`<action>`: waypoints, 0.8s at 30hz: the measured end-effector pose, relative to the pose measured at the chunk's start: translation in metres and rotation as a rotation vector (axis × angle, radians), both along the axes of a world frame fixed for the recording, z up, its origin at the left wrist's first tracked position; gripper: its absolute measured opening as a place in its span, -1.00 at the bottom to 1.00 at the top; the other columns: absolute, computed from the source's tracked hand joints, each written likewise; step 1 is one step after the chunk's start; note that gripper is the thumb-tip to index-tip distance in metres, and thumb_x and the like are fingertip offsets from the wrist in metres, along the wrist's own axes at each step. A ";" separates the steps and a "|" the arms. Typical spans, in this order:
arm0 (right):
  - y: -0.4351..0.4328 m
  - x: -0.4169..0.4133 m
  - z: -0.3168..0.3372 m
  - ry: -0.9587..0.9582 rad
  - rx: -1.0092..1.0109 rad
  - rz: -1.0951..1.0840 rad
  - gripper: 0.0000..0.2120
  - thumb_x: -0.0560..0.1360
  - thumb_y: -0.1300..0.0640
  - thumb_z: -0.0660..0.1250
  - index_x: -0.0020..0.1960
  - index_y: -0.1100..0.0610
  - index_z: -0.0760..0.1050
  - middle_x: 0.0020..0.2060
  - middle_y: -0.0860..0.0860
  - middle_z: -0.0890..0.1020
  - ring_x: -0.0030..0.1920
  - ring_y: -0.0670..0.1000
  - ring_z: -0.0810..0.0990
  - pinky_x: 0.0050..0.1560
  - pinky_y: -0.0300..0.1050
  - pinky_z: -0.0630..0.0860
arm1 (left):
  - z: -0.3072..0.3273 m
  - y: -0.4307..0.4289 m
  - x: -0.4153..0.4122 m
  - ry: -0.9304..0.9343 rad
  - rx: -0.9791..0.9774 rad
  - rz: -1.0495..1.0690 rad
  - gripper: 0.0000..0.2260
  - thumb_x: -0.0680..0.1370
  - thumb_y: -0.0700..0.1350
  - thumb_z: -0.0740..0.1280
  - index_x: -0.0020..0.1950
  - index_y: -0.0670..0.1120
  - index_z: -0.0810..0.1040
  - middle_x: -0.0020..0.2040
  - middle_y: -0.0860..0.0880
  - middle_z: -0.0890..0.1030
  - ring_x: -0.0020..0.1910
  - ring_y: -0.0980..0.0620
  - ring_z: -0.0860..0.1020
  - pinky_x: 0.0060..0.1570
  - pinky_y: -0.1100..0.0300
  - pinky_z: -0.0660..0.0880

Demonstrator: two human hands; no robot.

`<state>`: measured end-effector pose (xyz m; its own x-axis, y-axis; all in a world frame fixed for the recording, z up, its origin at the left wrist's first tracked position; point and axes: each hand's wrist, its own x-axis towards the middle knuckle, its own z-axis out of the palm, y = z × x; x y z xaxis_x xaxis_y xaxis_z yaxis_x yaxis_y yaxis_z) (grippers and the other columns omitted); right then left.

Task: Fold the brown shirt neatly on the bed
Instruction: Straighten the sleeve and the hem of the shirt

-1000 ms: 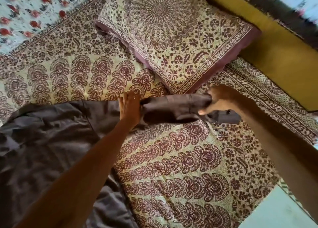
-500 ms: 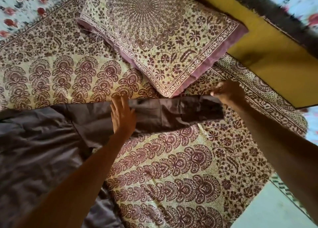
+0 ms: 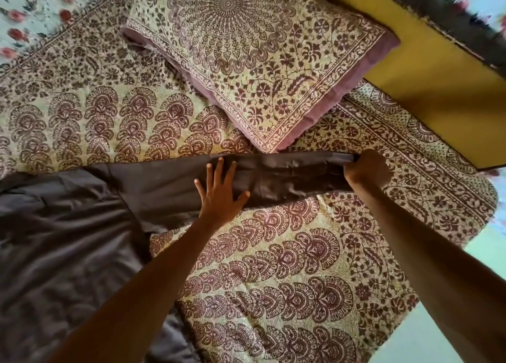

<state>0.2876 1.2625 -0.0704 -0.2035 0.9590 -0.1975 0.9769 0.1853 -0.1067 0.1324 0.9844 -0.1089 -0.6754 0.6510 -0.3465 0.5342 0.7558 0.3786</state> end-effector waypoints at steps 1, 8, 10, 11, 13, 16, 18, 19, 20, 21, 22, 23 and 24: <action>-0.004 -0.002 0.003 0.047 0.035 -0.040 -0.72 0.51 0.04 0.36 0.05 0.25 0.48 0.06 0.21 0.62 -0.09 0.18 0.63 0.09 0.13 0.53 | 0.001 0.000 -0.002 -0.026 0.028 0.006 -0.26 0.51 0.19 0.29 0.57 0.06 -0.01 0.59 -0.03 -0.08 0.56 -0.16 -0.15 0.36 -0.41 -0.16; -0.130 -0.042 0.014 0.499 0.157 0.313 -0.86 0.55 0.13 0.22 0.09 0.10 0.46 -0.08 -0.03 0.55 -0.11 -0.07 0.49 -0.07 -0.28 0.39 | 0.028 -0.051 -0.023 0.110 0.495 0.321 -0.56 0.49 -0.34 0.17 0.35 -0.10 0.39 0.20 -0.14 0.46 0.08 -0.07 0.48 0.04 -0.04 0.51; -0.201 -0.062 0.020 0.592 -0.068 0.564 -0.80 0.51 0.20 0.24 0.12 0.12 0.52 -0.06 0.01 0.58 -0.06 -0.03 0.50 -0.06 -0.25 0.41 | 0.028 -0.087 -0.038 0.204 0.454 0.376 -0.49 0.39 -0.40 0.14 0.31 -0.08 0.42 0.14 -0.13 0.49 0.02 -0.12 0.49 -0.03 -0.03 0.48; -0.234 -0.075 0.020 0.622 -0.182 0.678 -0.71 0.47 0.25 0.26 0.17 0.14 0.53 -0.01 0.04 0.59 0.00 0.02 0.53 -0.02 -0.15 0.49 | 0.023 -0.108 -0.048 0.234 0.414 0.395 -0.47 0.37 -0.38 0.13 0.32 -0.09 0.42 0.17 -0.13 0.50 0.08 -0.14 0.49 0.03 -0.04 0.48; -0.289 -0.111 0.009 0.568 -0.306 0.883 -0.48 0.37 0.36 0.33 0.33 0.20 0.45 0.22 0.14 0.54 0.21 0.13 0.50 0.19 0.06 0.49 | 0.008 -0.151 -0.071 0.270 0.326 0.414 -0.47 0.41 -0.32 0.13 0.40 -0.16 0.37 0.33 -0.19 0.47 0.30 -0.20 0.43 0.24 -0.12 0.40; -0.340 -0.173 -0.013 0.375 -0.377 1.036 -0.24 0.43 0.22 0.38 0.53 0.25 0.11 0.53 0.17 0.15 0.54 0.16 0.09 0.50 0.08 0.15 | -0.010 -0.192 -0.098 0.151 0.199 0.494 -0.47 0.54 -0.10 0.06 0.53 -0.12 0.21 0.54 -0.13 0.20 0.53 -0.13 0.15 0.46 -0.21 0.05; -0.360 -0.204 -0.032 0.317 -0.322 1.059 -0.31 0.55 0.05 0.24 0.56 0.22 0.02 0.57 0.14 0.03 0.56 0.14 -0.04 0.53 0.10 0.04 | -0.022 -0.203 -0.108 0.083 0.127 0.492 -0.45 0.55 0.02 -0.01 0.56 -0.03 0.13 0.58 -0.05 0.05 0.56 -0.06 -0.01 0.45 -0.21 -0.14; -0.362 -0.210 -0.042 0.289 -0.277 1.068 -0.36 0.59 -0.02 0.15 0.56 0.19 0.03 0.57 0.12 0.02 0.57 0.12 -0.06 0.52 0.12 0.02 | -0.027 -0.205 -0.109 0.088 0.091 0.471 -0.45 0.56 0.03 -0.01 0.56 0.01 0.09 0.59 -0.02 0.00 0.57 -0.05 -0.05 0.45 -0.20 -0.18; -0.360 -0.209 -0.051 0.253 -0.221 1.098 -0.38 0.60 -0.10 0.09 0.57 0.14 0.04 0.57 0.10 0.01 0.57 0.11 -0.06 0.52 0.13 0.00 | -0.032 -0.206 -0.109 0.101 0.060 0.463 -0.46 0.57 0.03 0.01 0.56 0.04 0.07 0.59 0.00 -0.02 0.57 -0.04 -0.07 0.45 -0.19 -0.18; -0.352 -0.201 -0.059 0.217 -0.165 1.135 -0.37 0.60 -0.17 0.06 0.57 0.10 0.06 0.58 0.07 0.02 0.57 0.09 -0.06 0.51 0.15 -0.02 | -0.035 -0.206 -0.108 0.120 0.029 0.468 -0.47 0.59 0.00 0.05 0.57 0.06 0.05 0.59 0.01 -0.03 0.57 -0.04 -0.07 0.46 -0.19 -0.17; -0.339 -0.187 -0.064 0.197 -0.124 1.141 -0.36 0.58 -0.23 0.03 0.57 0.05 0.06 0.58 0.04 0.04 0.57 0.09 -0.05 0.51 0.17 -0.04 | -0.036 -0.205 -0.107 0.136 -0.001 0.477 -0.47 0.61 -0.02 0.09 0.57 0.07 0.03 0.59 0.02 -0.03 0.57 -0.04 -0.07 0.46 -0.19 -0.16; -0.321 -0.170 -0.066 0.183 -0.095 1.114 -0.34 0.58 -0.27 0.01 0.57 0.02 0.05 0.58 0.02 0.04 0.57 0.09 -0.03 0.52 0.18 -0.06 | -0.036 -0.204 -0.104 0.143 -0.023 0.489 -0.46 0.61 -0.05 0.12 0.57 0.07 0.02 0.59 0.02 -0.03 0.57 -0.04 -0.06 0.46 -0.19 -0.15; -0.299 -0.153 -0.067 0.165 -0.061 1.063 -0.33 0.57 -0.31 -0.02 0.58 -0.01 0.02 0.58 0.01 0.03 0.57 0.09 -0.03 0.52 0.18 -0.08 | -0.034 -0.203 -0.102 0.145 -0.034 0.497 -0.45 0.61 -0.06 0.13 0.57 0.06 0.01 0.59 0.01 -0.03 0.57 -0.05 -0.06 0.46 -0.19 -0.15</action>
<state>0.1348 0.9639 -0.1378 -0.9552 0.2646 -0.1328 0.2912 0.9206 -0.2603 0.0301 0.7816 -0.1433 -0.9430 0.2289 -0.2417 0.1524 0.9424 0.2977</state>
